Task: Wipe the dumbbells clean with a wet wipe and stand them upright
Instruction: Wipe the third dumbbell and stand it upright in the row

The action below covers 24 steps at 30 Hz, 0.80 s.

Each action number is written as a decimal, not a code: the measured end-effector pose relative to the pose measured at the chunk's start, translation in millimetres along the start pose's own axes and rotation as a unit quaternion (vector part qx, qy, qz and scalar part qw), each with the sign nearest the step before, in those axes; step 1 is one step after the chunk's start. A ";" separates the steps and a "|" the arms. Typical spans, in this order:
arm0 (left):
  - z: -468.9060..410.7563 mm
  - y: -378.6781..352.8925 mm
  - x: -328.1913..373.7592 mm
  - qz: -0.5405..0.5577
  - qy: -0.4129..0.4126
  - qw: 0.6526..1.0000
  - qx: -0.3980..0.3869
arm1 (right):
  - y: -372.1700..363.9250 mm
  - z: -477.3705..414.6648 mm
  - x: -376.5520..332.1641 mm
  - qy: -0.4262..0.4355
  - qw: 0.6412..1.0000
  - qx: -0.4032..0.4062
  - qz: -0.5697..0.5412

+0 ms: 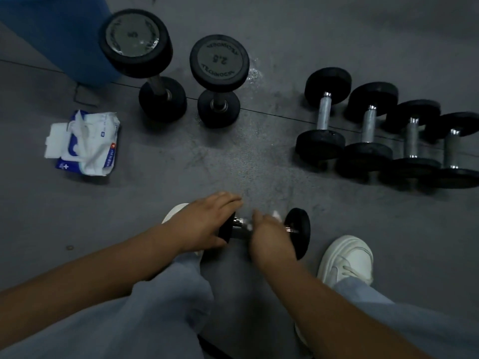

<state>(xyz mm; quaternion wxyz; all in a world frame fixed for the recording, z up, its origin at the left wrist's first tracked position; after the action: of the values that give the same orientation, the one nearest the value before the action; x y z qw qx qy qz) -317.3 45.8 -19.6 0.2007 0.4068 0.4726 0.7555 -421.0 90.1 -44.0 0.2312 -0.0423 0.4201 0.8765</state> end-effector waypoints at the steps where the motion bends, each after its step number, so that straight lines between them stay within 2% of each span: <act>1: 1.7 -0.2 -1.2 0.007 -0.003 1.000 0.013 | -10.1 3.4 -15.6 0.034 0.999 -0.015 -0.020; 2: 3.1 -1.7 -2.2 0.020 -0.002 1.000 0.015 | -13.7 5.8 -19.9 0.045 0.997 -0.025 -0.055; 4: 5.3 -9.2 -8.3 0.061 0.016 0.998 0.003 | -3.3 0.0 5.6 0.013 0.995 -0.011 -0.095; 6: 6.6 -19.4 -22.5 0.135 0.059 0.989 -0.019 | 12.3 -6.3 30.7 -0.030 0.998 0.036 -0.049; 8: 4.3 -28.9 -35.3 0.210 0.093 0.972 -0.038 | 10.2 -12.1 13.9 -0.003 0.998 0.041 -0.055; 10: -0.9 -31.2 -44.2 0.245 0.110 0.962 -0.047 | -3.2 -17.3 -17.1 0.060 0.996 0.004 -0.070; 11: -3.8 -31.8 -48.4 0.256 0.118 0.958 -0.052 | -7.1 -21.5 -20.7 0.075 0.996 -0.001 -0.051; 13: -8.6 -28.5 -55.8 0.295 0.138 0.944 -0.040 | 3.1 -31.4 -1.9 0.044 0.998 0.030 0.035; 15: -12.7 -18.3 -64.0 0.344 0.173 0.923 0.008 | 11.7 -38.7 16.1 -0.012 0.995 0.049 0.091; 16: -15.9 -12.9 -66.6 0.358 0.188 0.914 0.035 | 12.2 -39.4 11.6 -0.010 0.994 0.048 0.093; 18: -22.7 4.5 -69.2 0.338 0.201 0.914 0.098 | 11.5 -42.7 -11.5 0.059 0.994 0.050 0.071; 20: -29.7 21.3 -65.2 0.276 0.175 0.936 0.132 | 30.3 -51.1 -11.3 0.094 0.991 0.062 0.075; 21: -33.4 21.5 -60.0 0.237 0.155 0.953 0.110 | 40.3 -62.1 1.7 0.070 0.991 0.060 0.096; 23: -39.0 5.5 -47.0 0.128 0.111 0.985 0.010 | 49.4 -78.0 19.0 0.016 0.992 0.052 0.115; 24: -41.3 -1.1 -43.2 0.067 0.097 0.993 -0.031 | 46.6 -79.0 10.5 0.026 0.995 0.044 0.091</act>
<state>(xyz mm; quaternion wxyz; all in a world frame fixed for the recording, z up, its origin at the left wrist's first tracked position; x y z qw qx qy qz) -325.2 -6.1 -48.1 0.1155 0.3561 0.4381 0.8173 -460.4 9.1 -64.2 0.1416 -0.0163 0.4662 0.8731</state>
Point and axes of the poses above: each hand's wrist, its own z-axis away from the middle knuckle, its own y-axis out of the back of the hand, x = y × z, the point moved 10 cm from there along -z, towards the middle knuckle, and after that the axes turned 5 degrees about -z, right-handed, at the moved point
